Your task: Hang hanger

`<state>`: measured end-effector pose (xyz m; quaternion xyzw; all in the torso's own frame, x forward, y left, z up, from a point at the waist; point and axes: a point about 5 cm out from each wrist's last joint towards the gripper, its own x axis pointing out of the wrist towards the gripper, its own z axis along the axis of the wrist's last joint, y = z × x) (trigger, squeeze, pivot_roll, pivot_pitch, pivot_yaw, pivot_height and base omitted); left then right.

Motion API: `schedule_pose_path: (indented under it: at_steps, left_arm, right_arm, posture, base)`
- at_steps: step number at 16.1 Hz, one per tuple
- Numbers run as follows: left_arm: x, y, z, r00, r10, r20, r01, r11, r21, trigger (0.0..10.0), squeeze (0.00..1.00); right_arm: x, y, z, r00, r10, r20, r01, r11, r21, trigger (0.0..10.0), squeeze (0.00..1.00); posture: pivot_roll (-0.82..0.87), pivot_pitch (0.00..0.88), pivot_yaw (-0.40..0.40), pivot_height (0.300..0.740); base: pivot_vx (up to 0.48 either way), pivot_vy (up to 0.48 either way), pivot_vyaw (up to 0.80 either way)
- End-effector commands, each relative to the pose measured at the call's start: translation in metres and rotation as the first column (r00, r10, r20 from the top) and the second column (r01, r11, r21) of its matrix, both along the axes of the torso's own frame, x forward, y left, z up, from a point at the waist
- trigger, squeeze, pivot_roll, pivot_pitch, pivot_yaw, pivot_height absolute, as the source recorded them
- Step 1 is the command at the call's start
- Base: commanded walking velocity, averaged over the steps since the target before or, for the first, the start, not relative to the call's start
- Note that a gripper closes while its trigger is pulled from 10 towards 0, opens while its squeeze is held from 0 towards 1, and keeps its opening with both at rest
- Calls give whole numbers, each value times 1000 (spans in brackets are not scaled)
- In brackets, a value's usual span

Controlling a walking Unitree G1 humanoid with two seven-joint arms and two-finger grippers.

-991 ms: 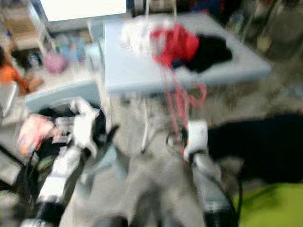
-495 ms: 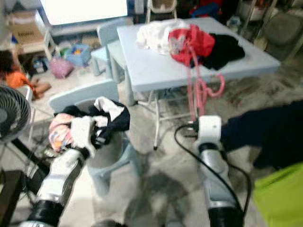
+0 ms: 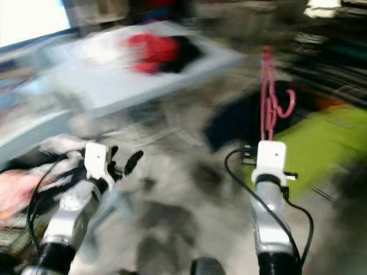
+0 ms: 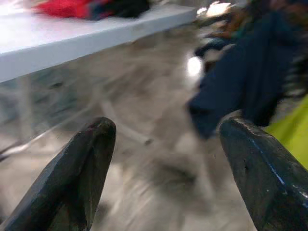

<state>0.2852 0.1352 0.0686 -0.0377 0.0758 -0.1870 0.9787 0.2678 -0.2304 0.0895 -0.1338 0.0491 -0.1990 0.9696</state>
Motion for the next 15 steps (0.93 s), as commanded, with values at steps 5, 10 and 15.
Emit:
schedule_pose_path:
  at_steps: [5,10,15]
  left_arm:
    - [2,5,4,1000,9,21,-9,1000,-13,10000,0]
    - [2,5,3,1000,4,17,-4,1000,-14,10000,0]
    - [2,4,1,1000,-11,11,11,1000,3,10000,0]
  right_arm:
    - [8,0,14,998,-2,61,4,999,-38,10000,0]
    - [7,-13,13,996,-85,27,87,993,-76,10000,0]
    - [0,-25,2,983,-182,-32,179,980,-91,10000,0]
  posture:
    - [-118,0,20,740]
    - [-119,0,16,740]
    - [-118,0,15,740]
  base:
    - [295,65,-760]
    - [340,338,-320]
    - [335,343,-800]
